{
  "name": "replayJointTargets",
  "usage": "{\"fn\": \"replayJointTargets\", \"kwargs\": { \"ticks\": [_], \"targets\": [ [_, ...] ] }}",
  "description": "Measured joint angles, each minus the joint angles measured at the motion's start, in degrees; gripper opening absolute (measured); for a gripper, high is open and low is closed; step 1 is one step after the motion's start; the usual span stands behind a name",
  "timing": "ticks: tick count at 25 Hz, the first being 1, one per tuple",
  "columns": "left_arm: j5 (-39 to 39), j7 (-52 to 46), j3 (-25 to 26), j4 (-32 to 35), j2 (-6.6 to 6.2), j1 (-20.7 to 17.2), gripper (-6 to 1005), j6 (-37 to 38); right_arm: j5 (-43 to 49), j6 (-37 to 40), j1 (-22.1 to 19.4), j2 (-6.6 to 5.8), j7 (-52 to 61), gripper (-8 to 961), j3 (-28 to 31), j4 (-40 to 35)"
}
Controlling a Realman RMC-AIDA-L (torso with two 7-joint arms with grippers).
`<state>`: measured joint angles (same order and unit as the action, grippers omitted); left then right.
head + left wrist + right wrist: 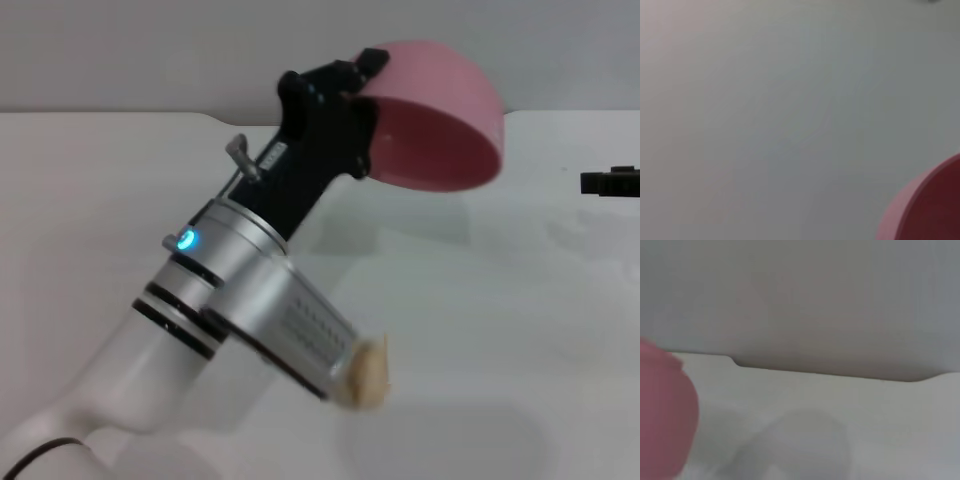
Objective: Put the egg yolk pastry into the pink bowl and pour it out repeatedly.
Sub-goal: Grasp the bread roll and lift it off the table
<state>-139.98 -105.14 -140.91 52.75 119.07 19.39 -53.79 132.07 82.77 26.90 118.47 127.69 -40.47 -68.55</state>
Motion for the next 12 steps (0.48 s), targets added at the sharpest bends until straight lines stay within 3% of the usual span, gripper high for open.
{"fn": "replayJointTargets", "kwargs": {
  "ticks": [3, 4, 5, 7, 10, 12],
  "targets": [
    [5.3, -1.4, 1.3, 1.6, -0.09, 0.2, -1, 1.7, -0.1, 0.2, 0.2, 0.0, -0.1, 557, -1.1, 0.1],
    [12.6, -2.6, 5.6, 6.1, -0.47, 0.1, -1, 6.8, -0.1, 0.2, 0.2, -0.01, -0.4, 558, -2.0, 0.1],
    [14.2, -2.7, 6.7, 7.1, -0.56, -0.1, -1, 8.5, -0.2, 0.3, 0.3, 0.0, -0.6, 559, -3.1, 0.1],
    [20.1, -2.8, 15.0, 12.4, -0.69, -0.8, -2, 18.3, -0.4, 0.2, 0.6, 0.1, -1.1, 561, -5.6, 0.2],
    [26.5, -4.6, 35.2, 15.6, -0.73, 0.6, -2, 45.6, -0.5, 0.1, 1.6, 0.21, -1.4, 564, -9.8, 0.8],
    [26.7, -8.4, 47.2, 13.5, -1.02, 4.3, -2, 63.1, -0.6, 0.0, 2.5, 0.2, -1.4, 566, -12.0, 1.5]
  ]
}}
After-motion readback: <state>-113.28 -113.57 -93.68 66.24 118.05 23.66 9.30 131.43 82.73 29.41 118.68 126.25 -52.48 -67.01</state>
